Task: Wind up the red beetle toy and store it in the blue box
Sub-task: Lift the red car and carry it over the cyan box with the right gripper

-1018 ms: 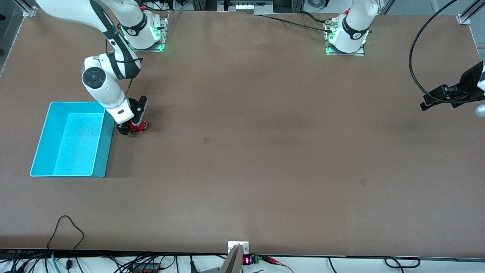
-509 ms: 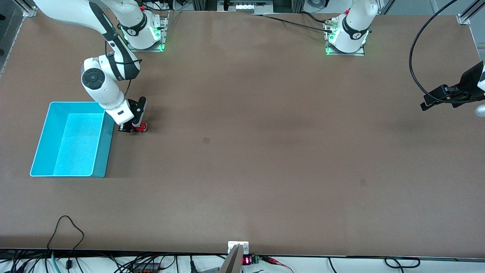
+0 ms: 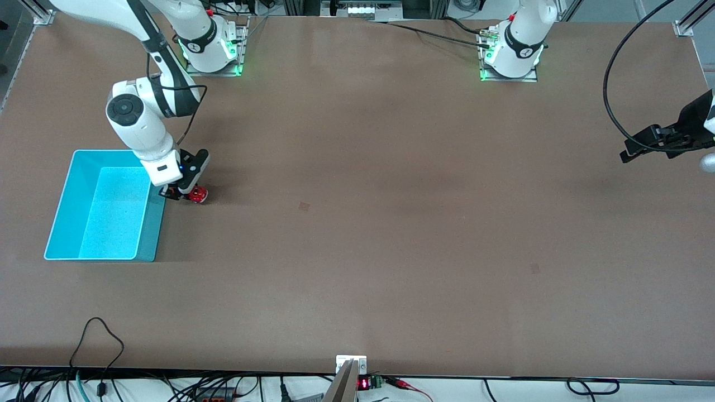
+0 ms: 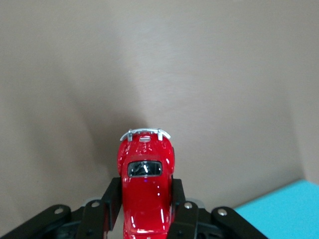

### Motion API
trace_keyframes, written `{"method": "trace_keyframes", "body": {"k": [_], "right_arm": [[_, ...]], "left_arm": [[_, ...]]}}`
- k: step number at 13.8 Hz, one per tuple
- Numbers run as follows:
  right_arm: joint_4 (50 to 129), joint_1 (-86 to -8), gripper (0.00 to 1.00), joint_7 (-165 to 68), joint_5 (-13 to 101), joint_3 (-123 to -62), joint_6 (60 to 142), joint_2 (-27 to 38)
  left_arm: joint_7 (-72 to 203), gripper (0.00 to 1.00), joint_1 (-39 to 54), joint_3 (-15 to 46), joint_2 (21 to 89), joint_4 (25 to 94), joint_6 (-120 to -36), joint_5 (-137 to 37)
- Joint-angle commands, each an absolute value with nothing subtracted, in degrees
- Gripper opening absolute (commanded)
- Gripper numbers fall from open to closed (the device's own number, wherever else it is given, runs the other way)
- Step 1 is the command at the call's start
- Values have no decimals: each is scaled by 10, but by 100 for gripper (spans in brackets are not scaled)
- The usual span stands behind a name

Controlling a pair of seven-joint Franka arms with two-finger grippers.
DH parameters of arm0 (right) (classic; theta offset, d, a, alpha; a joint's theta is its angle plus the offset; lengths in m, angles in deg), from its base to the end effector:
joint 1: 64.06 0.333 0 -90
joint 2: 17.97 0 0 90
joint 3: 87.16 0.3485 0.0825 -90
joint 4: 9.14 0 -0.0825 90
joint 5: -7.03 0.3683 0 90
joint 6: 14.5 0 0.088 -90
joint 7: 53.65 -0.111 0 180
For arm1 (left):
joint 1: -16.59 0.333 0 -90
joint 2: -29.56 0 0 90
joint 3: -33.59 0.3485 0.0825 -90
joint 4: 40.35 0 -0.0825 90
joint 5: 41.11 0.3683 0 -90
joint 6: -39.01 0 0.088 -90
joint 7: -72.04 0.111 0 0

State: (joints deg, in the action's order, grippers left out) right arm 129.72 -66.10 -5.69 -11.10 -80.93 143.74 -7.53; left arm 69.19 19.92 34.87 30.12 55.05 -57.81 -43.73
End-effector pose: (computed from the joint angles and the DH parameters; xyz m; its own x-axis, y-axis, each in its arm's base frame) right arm 0.5035 0.0495 0.2900 0.3710 0.9285 -0.0115 0.9113 -0.3617 0.1969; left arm 0.5490 0.0396 0.6149 0.9907 0.1352 0.0126 0.1344 -0.9899 0.0459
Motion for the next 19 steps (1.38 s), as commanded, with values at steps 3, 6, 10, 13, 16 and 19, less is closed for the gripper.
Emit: {"method": "trace_keyframes", "body": {"k": [3,6,10,13,16,19], "right_arm": [[1286,-663,0,-205,-103,-799,1346,-156],[1268,-670,0,-294,-70,-802,1286,-183],[1253,-684,0,-320,-5,-875,1271,-177],[1237,-704,0,-323,13,-923,1272,-135],[1205,-708,0,-366,14,-944,1269,-104],[1179,-720,0,-388,14,-959,1267,-54]], "left_arm": [[690,100,194,349,295,548,-579,-426],[690,100,194,350,296,548,-585,-426],[690,100,195,349,294,549,-585,-426],[690,100,192,348,293,548,-585,-426],[690,100,191,348,293,548,-584,-426],[690,100,191,348,293,548,-580,-426]]}}
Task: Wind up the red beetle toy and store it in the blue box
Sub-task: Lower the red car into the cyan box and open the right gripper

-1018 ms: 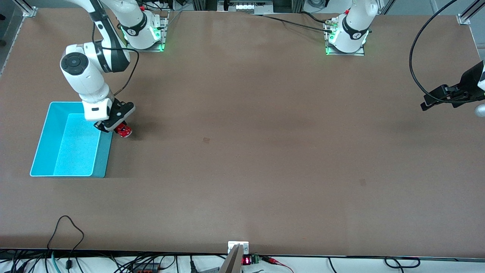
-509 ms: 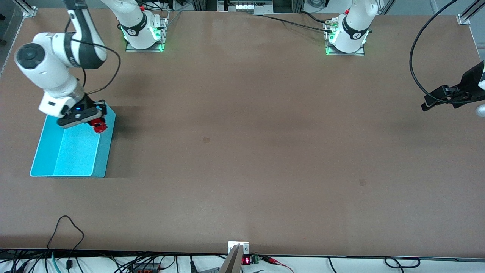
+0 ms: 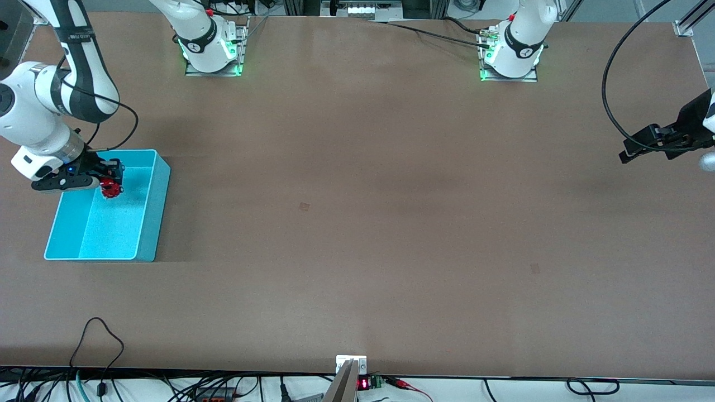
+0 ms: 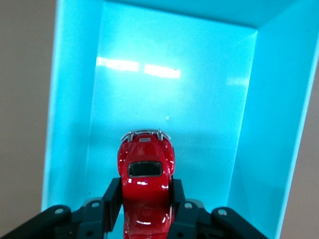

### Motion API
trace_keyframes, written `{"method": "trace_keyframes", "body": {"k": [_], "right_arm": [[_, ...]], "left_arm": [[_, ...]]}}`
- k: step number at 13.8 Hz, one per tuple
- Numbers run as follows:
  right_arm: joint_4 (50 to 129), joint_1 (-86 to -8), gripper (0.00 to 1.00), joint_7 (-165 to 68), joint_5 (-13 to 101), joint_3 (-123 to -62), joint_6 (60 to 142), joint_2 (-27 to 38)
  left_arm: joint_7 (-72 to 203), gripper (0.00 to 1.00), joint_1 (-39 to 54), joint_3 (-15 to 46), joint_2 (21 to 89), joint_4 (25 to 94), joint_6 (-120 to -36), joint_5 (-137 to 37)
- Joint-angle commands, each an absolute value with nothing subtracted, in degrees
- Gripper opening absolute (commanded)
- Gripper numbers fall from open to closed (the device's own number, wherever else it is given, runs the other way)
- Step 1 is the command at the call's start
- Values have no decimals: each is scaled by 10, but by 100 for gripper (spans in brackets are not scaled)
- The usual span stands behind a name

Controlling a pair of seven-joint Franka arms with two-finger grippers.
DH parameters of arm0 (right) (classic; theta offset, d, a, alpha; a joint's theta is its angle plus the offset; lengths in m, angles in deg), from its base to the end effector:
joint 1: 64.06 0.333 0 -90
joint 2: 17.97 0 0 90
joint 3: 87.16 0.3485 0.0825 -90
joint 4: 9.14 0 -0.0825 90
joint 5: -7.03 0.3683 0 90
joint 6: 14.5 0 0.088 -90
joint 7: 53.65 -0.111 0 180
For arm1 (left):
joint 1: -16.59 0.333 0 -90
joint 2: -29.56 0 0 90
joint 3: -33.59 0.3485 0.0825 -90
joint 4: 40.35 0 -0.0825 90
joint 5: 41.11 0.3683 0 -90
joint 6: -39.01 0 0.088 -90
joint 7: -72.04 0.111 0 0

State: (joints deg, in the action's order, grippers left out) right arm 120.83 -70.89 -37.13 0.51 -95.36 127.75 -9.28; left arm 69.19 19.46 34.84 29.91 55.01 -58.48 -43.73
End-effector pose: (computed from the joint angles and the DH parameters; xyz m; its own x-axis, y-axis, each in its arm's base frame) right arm 0.5162 -0.1374 0.3385 0.9927 0.1174 0.0289 0.1136 -0.9875 0.1093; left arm 0.5496 0.0350 0.6183 0.9915 0.1272 0.0286 0.1258 -0.9910 0.0468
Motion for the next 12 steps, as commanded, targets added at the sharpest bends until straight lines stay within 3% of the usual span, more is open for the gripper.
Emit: {"method": "trace_keyframes", "body": {"k": [1,6,7,8,9,12], "right_arm": [[1175,-728,0,-389,15,-959,1269,-38],[1175,-728,2,-396,43,-969,1270,12],[1174,-728,28,-394,42,-969,1270,16],[1174,-728,67,-394,43,-968,1269,16],[1174,-728,100,-393,43,-969,1269,15],[1160,-724,100,-384,42,-968,1249,-10]], "left_arm": [[690,100,191,348,293,549,-580,-426],[691,100,195,333,288,550,-578,-427],[701,100,195,332,287,550,-579,-427],[730,100,195,332,287,549,-579,-428],[736,100,195,332,287,549,-579,-428],[692,100,195,332,287,549,-570,-429]]}}
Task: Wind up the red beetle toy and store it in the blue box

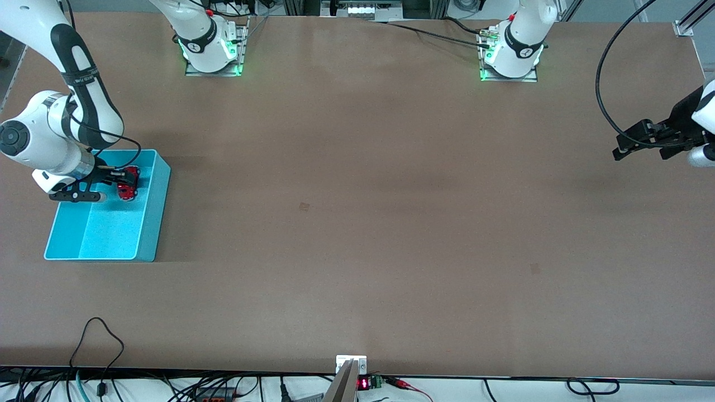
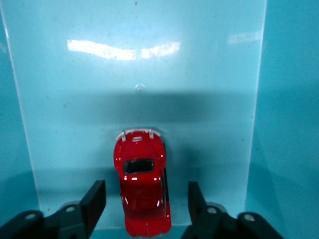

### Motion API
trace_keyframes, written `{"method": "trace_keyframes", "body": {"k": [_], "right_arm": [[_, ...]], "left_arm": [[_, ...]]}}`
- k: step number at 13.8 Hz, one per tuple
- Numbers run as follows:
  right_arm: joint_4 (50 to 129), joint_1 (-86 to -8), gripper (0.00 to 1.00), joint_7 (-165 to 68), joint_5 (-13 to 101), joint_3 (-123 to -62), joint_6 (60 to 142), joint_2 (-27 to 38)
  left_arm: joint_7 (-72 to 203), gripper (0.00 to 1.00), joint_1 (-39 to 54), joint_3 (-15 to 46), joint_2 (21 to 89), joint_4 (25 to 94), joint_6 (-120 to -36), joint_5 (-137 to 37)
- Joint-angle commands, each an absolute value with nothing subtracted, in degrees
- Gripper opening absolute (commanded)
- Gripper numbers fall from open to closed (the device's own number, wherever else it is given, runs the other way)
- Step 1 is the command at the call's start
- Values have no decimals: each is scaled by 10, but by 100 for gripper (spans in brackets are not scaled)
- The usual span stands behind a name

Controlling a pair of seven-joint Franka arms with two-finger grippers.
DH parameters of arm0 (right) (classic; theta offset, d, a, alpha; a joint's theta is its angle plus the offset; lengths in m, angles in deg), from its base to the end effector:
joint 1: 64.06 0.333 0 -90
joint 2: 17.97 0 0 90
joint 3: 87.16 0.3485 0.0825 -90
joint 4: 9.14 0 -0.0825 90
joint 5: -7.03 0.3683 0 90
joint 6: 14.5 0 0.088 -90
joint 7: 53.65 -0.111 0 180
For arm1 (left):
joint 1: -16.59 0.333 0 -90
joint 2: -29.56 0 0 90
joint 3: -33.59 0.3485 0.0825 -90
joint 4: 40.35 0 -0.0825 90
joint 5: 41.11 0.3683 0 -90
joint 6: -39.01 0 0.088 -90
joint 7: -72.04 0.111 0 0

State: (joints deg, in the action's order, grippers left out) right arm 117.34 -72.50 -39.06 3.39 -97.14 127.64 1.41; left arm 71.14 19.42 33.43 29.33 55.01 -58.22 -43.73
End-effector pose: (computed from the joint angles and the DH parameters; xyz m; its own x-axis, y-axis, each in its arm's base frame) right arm 0.5217 -0.1723 0.2621 0.9963 -0.0107 -0.0852 -0.0043 -0.9972 0.0741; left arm 0.5469 0.0210 0.6235 0.9970 0.0680 0.0358 0.0663 -0.9967 0.0461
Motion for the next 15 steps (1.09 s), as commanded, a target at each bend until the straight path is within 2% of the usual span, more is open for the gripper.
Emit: {"method": "trace_keyframes", "body": {"k": [1,4,7,11,15], "right_arm": [[1135,-722,100,-385,42,-967,1211,-20],[995,-692,100,-387,42,-962,1020,-31],[886,-670,100,-386,42,-958,895,-39],[790,-666,100,-390,44,-917,778,-46],[782,-663,100,-423,83,-911,754,-88]], "left_arm": [[677,100,195,332,287,549,-568,-429],[686,100,195,332,286,549,-568,-428],[705,100,195,332,286,549,-568,-428],[699,100,196,329,285,550,-565,-428],[697,100,196,329,284,551,-559,-429]]}}
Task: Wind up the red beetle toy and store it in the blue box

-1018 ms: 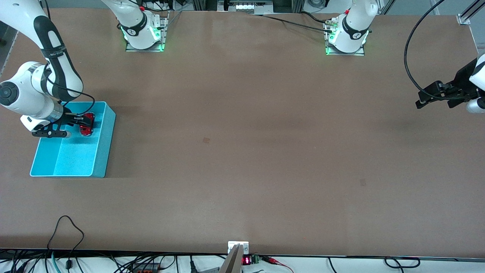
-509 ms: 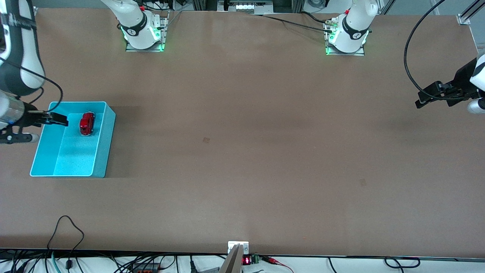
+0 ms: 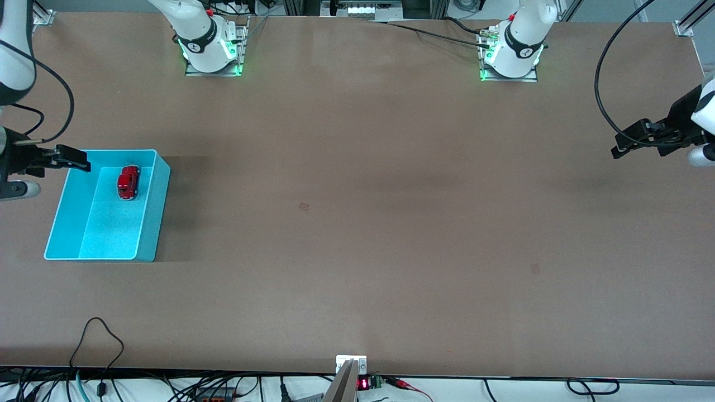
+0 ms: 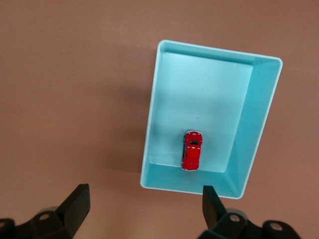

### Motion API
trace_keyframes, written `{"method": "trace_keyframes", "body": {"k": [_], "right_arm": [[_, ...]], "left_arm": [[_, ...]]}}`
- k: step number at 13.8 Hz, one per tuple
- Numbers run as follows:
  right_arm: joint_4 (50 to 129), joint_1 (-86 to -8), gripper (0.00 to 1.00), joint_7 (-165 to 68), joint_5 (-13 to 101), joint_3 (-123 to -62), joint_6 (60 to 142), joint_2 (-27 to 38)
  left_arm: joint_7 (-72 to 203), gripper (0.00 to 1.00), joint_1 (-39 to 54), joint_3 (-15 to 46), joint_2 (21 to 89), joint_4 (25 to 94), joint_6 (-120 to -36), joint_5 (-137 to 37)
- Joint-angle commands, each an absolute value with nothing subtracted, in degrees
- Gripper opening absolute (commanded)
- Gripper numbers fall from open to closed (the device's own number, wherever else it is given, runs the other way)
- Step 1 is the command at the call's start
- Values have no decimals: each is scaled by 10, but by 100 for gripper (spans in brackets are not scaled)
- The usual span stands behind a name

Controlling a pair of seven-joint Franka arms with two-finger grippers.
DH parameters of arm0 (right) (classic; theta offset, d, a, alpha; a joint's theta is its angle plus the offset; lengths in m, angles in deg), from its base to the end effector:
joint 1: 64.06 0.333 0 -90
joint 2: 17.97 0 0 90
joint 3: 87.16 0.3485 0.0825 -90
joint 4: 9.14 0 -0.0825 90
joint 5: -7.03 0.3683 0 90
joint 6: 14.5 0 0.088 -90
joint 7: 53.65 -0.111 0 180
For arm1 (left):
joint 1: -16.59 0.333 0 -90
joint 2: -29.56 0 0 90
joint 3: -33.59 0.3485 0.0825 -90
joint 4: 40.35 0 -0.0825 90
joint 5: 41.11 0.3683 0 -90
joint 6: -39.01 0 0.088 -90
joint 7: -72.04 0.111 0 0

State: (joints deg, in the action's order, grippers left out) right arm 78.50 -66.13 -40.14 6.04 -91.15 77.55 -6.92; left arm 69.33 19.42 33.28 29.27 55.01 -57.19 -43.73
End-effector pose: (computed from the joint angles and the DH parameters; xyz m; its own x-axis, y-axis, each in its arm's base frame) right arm 0.5956 -0.0612 0.5650 0.9842 0.1307 -0.1191 0.1319 -0.9913 0.0027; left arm 0.5447 0.0194 0.6224 0.9952 0.0960 0.0174 0.0951 -0.9944 0.0464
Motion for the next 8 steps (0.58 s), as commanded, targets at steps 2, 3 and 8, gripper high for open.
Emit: {"method": "trace_keyframes", "body": {"k": [2,3,8], "right_arm": [[781,-663,100,-431,78,-910,744,-103],[782,-663,100,-431,78,-910,744,-109],[782,-664,100,-433,83,-910,745,-113]], "left_arm": [[703,100,196,329,283,551,-559,-428],[704,100,196,329,283,551,-559,-428],[704,100,196,329,283,551,-556,-428]]}}
